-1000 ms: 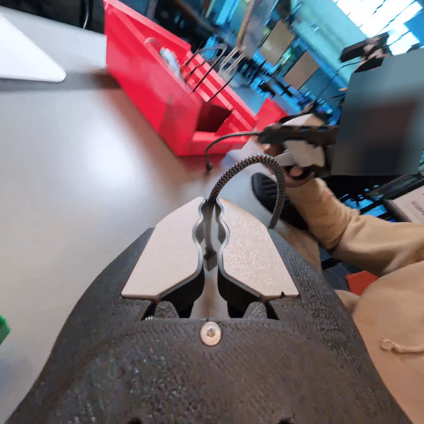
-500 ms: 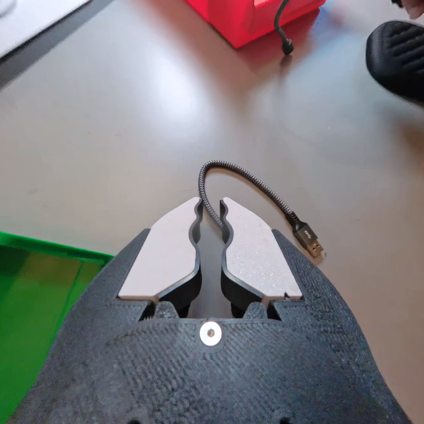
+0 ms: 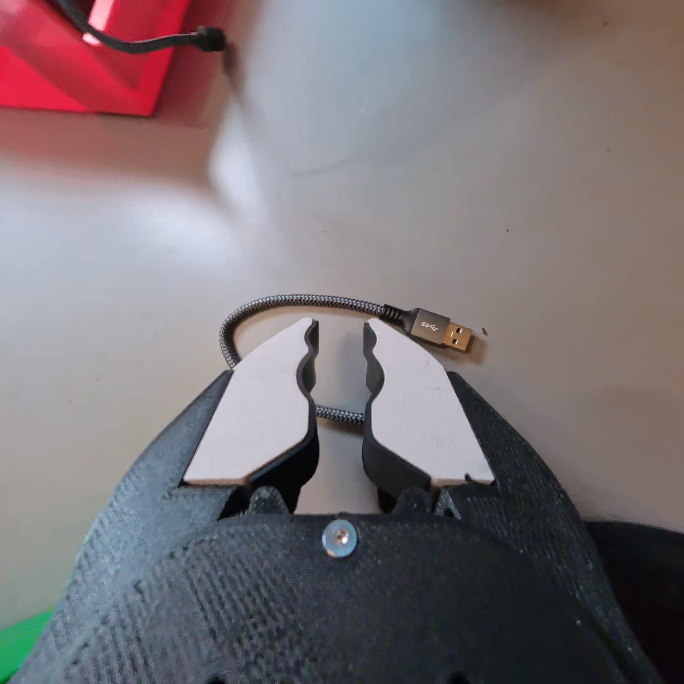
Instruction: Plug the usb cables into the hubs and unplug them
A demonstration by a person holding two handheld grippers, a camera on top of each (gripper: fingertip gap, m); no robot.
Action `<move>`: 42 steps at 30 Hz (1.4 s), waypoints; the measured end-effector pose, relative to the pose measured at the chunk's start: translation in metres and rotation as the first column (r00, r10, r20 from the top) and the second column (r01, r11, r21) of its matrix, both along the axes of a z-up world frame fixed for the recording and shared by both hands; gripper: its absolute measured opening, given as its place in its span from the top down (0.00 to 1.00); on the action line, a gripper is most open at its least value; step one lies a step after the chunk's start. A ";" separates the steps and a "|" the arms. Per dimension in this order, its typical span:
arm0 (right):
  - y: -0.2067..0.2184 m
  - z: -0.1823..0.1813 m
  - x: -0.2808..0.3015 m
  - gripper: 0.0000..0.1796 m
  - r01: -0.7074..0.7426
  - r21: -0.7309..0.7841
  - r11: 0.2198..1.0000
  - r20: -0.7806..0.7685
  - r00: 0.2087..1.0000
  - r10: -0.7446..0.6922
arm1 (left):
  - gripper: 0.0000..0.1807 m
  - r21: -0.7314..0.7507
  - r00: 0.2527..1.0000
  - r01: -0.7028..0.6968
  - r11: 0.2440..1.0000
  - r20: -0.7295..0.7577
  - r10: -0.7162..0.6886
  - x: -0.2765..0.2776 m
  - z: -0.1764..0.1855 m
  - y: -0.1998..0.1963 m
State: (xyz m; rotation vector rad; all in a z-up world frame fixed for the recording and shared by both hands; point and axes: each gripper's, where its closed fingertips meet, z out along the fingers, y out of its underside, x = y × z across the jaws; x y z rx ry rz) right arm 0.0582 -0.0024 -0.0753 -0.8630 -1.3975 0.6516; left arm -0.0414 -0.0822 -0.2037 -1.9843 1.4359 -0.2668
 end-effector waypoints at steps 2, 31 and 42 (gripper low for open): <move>0.000 -0.001 0.000 0.93 -0.014 -0.023 1.000 -0.004 1.000 0.014 | 0.87 -0.007 0.994 0.067 0.998 -0.083 -0.068 -0.001 0.000 0.002; 0.011 -0.004 0.006 0.93 -0.030 -0.096 0.995 -0.017 0.999 0.029 | 0.90 -0.119 0.954 0.292 0.949 -0.028 -0.297 0.024 0.003 0.011; 0.010 -0.003 0.007 0.94 -0.023 -0.086 0.996 -0.008 1.000 0.023 | 0.86 -0.337 0.783 0.509 0.792 -0.200 -0.589 0.057 -0.021 -0.019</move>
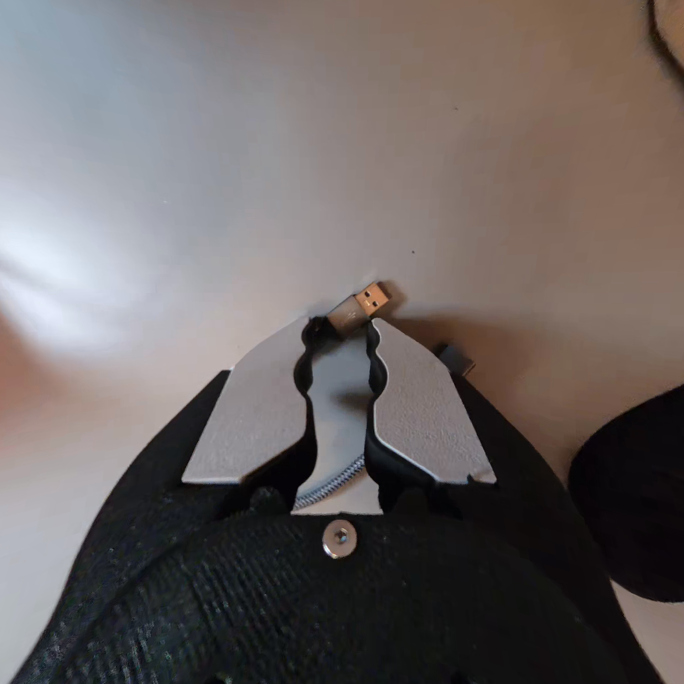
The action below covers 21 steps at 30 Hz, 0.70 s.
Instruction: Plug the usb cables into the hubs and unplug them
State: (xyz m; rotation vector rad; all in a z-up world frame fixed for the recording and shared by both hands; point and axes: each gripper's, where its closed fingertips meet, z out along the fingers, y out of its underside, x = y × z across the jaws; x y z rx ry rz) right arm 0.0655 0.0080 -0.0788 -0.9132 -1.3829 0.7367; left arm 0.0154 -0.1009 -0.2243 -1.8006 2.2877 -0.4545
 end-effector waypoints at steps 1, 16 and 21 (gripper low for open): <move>0.000 -0.001 0.000 0.94 -0.001 0.000 1.000 0.002 1.000 0.001 | 0.87 -0.015 1.000 -0.029 0.999 0.006 0.029 0.001 0.000 0.003; -0.004 -0.007 -0.004 0.93 -0.013 -0.011 1.000 0.023 1.000 0.014 | 0.91 -0.404 0.631 -0.278 0.871 0.607 0.483 0.006 0.062 0.020; -0.004 -0.010 -0.005 0.93 -0.007 -0.014 1.000 0.028 1.000 0.007 | 0.91 -0.306 0.601 -0.437 0.846 0.600 0.528 -0.006 0.060 0.039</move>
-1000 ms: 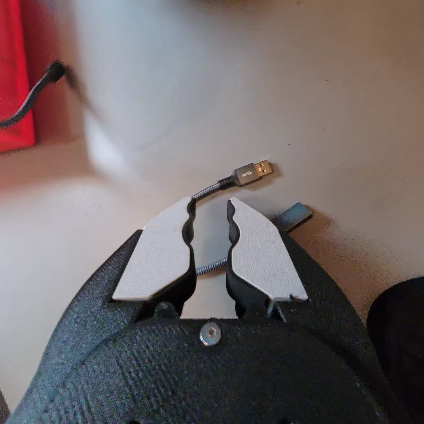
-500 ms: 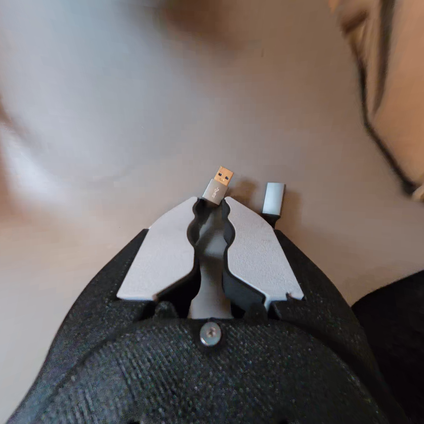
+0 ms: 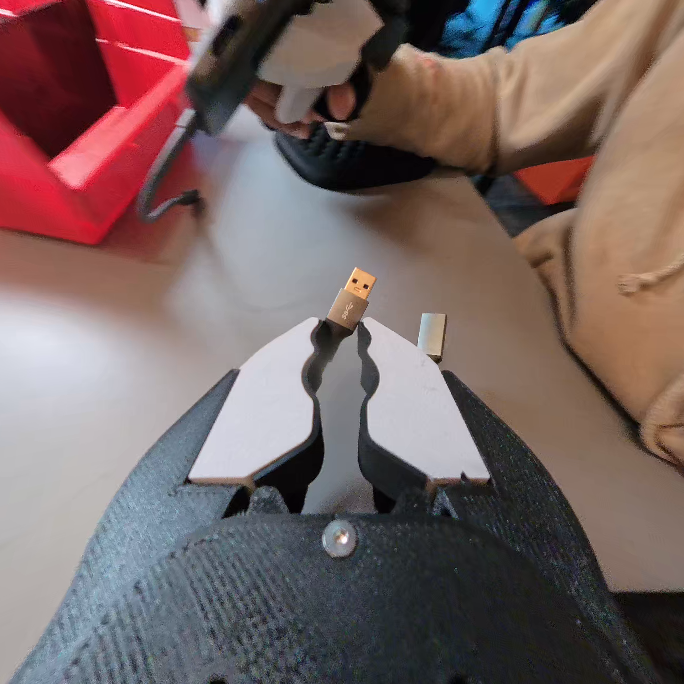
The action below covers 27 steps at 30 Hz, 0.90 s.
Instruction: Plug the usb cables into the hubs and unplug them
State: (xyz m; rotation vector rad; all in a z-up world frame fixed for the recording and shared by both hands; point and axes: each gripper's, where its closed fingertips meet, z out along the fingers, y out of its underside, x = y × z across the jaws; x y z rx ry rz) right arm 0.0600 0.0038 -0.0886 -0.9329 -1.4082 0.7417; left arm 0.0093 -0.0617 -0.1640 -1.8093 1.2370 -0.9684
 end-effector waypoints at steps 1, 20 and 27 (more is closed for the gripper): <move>0.001 0.000 0.000 0.93 0.004 -0.001 1.000 -0.002 1.000 -0.004 | 0.91 0.047 0.997 -0.068 0.997 -0.043 0.070 -0.007 0.002 0.011; 0.007 0.005 0.002 0.93 0.020 -0.048 0.999 -0.038 0.999 -0.021 | 0.92 0.366 0.800 -0.132 0.921 -0.509 0.317 -0.056 -0.017 -0.031; 0.008 0.007 0.004 0.93 0.019 -0.062 0.998 -0.047 0.999 -0.022 | 0.83 0.091 0.788 0.092 0.992 -0.616 -0.017 -0.053 -0.050 -0.028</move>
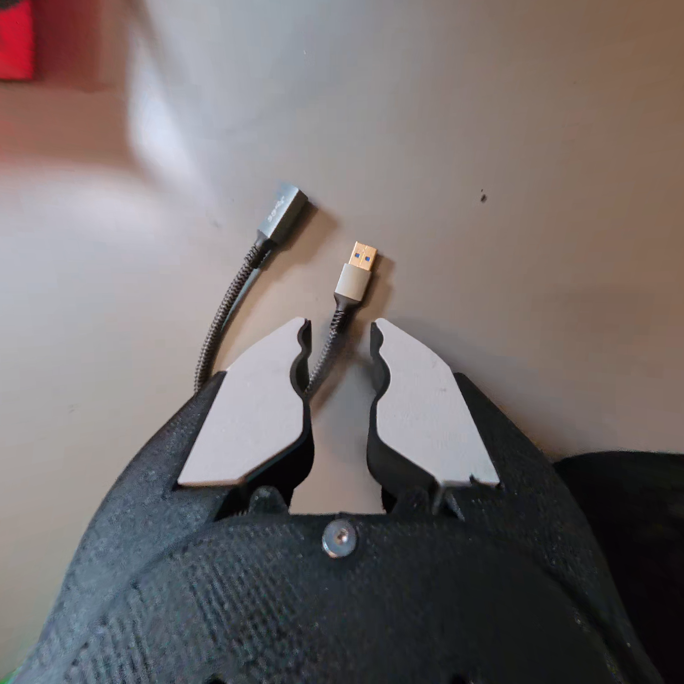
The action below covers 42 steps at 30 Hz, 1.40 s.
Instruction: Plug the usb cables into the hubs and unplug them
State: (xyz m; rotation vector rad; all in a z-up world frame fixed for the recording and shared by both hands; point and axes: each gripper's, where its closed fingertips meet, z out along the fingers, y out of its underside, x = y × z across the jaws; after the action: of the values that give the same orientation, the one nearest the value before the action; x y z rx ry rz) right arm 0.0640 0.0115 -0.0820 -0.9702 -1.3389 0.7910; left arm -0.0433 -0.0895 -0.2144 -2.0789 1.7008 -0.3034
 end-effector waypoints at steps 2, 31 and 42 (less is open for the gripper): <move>0.000 0.000 0.000 0.93 -0.004 -0.003 1.000 0.000 1.000 0.004 | 0.83 -0.050 0.998 0.051 0.997 -0.042 -0.053 -0.004 -0.009 0.004; -0.034 -0.074 -0.031 0.93 -0.112 0.489 0.865 0.341 0.938 -0.072 | 0.95 -0.192 0.864 -0.296 0.936 0.363 0.348 0.041 0.051 0.010; -0.040 -0.102 -0.039 0.93 -0.182 0.693 0.698 0.425 0.885 -0.191 | 0.95 -0.297 0.851 -0.313 0.902 0.333 0.405 0.049 0.037 0.004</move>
State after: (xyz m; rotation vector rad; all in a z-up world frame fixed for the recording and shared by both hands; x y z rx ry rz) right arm 0.0250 -0.0289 -0.1844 -0.5188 -1.8660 -0.0543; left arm 0.0061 -0.0850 -0.1777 -2.2630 1.0545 -0.7675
